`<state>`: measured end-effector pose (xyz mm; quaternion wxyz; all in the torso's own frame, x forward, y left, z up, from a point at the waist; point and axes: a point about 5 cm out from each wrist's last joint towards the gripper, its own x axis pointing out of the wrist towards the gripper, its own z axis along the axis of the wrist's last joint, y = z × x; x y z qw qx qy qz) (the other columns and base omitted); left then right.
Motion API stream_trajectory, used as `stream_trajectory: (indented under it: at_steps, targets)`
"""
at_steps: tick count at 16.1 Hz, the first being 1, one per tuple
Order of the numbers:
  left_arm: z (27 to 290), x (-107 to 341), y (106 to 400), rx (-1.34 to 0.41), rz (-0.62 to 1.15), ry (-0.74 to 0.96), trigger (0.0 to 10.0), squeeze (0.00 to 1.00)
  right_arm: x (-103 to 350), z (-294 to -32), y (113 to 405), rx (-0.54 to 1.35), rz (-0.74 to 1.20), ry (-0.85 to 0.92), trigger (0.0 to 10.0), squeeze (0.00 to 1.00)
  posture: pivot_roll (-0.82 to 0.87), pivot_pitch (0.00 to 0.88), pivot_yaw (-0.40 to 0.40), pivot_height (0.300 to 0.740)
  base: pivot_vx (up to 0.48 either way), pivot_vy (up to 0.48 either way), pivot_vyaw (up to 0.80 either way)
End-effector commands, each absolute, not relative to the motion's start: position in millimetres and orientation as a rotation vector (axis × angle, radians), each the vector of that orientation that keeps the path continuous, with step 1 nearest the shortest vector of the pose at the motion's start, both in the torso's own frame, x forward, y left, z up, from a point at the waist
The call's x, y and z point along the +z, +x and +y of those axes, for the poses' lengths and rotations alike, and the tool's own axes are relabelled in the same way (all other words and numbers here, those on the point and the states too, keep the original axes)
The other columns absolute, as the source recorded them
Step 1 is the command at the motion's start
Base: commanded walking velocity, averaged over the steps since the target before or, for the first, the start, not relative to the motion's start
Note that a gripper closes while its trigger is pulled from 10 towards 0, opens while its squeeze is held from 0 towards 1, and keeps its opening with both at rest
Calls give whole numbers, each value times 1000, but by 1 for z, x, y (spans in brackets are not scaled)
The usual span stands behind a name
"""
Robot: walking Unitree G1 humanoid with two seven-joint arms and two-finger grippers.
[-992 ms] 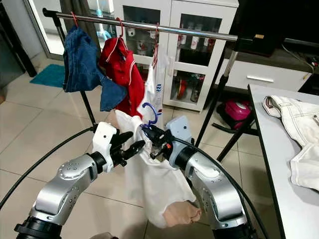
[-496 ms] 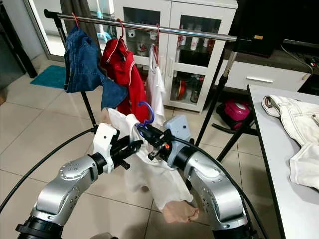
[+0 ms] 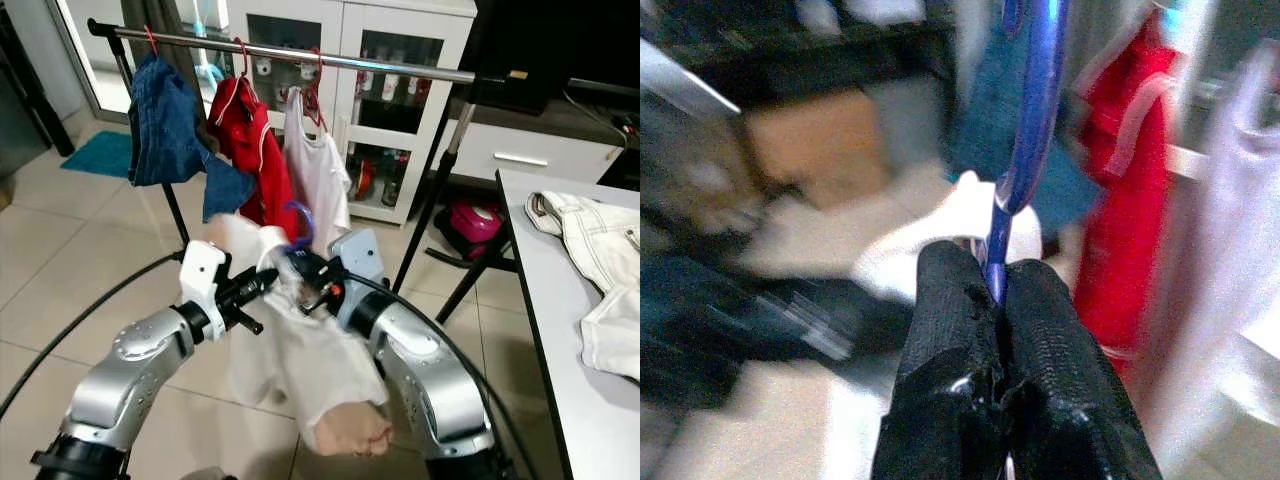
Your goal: Hang hanger
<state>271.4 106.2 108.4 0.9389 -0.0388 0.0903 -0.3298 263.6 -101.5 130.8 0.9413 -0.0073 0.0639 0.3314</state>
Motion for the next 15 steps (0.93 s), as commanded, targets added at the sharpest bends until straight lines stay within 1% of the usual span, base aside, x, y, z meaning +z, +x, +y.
stream_trajectory:
  at_steps: [1, 2, 3, 5, 6, 7, 9, 10, 11, 12, 13, 15]
  targets:
    - [109, 116, 270, -664, 149, -63, 0, 0, 132, -106, 269, 623, 115, -73, 0, 0, -11, 0, -9, 740, 0, 0, 0]
    - [120, 126, 271, -594, 111, -66, 0, 0, 128, -109, 270, 627, 126, -148, 0, 0, -4, 0, -13, 740, 0, 0, 0]
    - [138, 139, 275, -492, 52, -40, 0, 0, 120, -108, 267, 691, 153, -232, 0, 0, 3, 0, -17, 740, 0, 0, 0]
    - [148, 147, 279, -433, 21, -15, 0, 0, 115, -107, 263, 732, 174, -248, 0, 0, 6, 0, -19, 740, 0, 0, 0]
    - [160, 152, 284, -348, 5, 33, 0, 0, 114, -106, 261, 758, 182, -238, 0, 0, 13, 0, -22, 740, 0, 0, 0]
    - [179, 159, 292, -215, -23, 119, 0, 0, 113, -103, 256, 832, 174, -254, 0, 0, 15, 0, -22, 740, 0, 0, 0]
    - [198, 168, 300, -84, -38, 215, 0, 0, 122, -101, 244, 957, 127, -194, 0, 0, 11, 0, -16, 740, 0, 0, 0]
    - [200, 168, 300, -73, -33, 228, 0, 0, 123, -101, 243, 972, 119, -186, 0, 0, 10, 0, -14, 740, 0, 0, 0]
    - [204, 168, 301, -43, -25, 251, 0, 0, 127, -101, 236, 1034, 116, -137, 0, 0, 4, 0, -7, 740, 0, 0, 0]
    - [215, 167, 303, 25, -9, 287, 0, 0, 130, -102, 226, 1108, 119, -85, 0, 0, 0, 0, 0, 740, 0, 0, 0]
    - [224, 167, 305, 76, 0, 310, 0, 0, 132, -104, 219, 1152, 123, -37, 0, 0, 0, 0, 3, 740, 0, 0, 0]
    - [235, 165, 307, 140, 15, 350, 0, 0, 136, -108, 213, 1187, 106, 39, 0, 0, 0, 0, 5, 740, 0, 0, 0]
